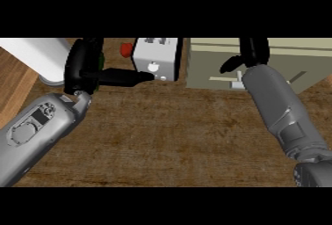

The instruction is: Pick up the can, place it into the drawer and close the drawer

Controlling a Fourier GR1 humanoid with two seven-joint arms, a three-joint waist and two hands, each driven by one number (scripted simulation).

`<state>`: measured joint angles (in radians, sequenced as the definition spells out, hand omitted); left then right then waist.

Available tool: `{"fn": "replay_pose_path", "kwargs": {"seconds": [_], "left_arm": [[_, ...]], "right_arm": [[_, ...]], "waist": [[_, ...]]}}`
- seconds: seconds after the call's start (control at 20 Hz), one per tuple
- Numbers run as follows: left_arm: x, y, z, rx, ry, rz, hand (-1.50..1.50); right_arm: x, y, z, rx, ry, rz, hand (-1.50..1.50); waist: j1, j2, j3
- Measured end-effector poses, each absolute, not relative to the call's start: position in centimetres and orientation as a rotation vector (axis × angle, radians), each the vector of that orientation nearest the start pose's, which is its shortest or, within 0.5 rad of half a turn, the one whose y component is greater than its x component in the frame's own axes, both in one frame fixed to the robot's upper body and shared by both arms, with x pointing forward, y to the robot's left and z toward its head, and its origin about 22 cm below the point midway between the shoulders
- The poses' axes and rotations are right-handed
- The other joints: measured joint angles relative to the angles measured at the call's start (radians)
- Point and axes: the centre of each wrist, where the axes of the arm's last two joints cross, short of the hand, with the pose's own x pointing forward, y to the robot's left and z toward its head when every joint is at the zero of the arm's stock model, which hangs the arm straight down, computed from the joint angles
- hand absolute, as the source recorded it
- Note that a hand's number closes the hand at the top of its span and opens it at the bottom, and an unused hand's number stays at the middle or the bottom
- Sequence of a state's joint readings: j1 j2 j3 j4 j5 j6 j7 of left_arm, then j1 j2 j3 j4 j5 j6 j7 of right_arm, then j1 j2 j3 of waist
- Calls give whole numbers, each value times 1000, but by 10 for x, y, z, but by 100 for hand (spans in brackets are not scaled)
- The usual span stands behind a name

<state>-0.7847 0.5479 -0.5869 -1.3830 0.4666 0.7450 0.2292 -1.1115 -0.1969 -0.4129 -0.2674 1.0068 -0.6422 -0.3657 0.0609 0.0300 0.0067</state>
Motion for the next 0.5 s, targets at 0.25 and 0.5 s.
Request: {"fn": "replay_pose_path", "kwargs": {"seconds": [0.25,0.5], "left_arm": [[347,172,150,242,-1717,-77,-150],[342,176,144,254,-1714,-57,-150]], "right_arm": [[460,-195,86,-894,-1886,493,-150],[462,-181,90,-720,-1917,331,-150]], "waist": [[-4,-4,1],[-12,-8,-1]]}}
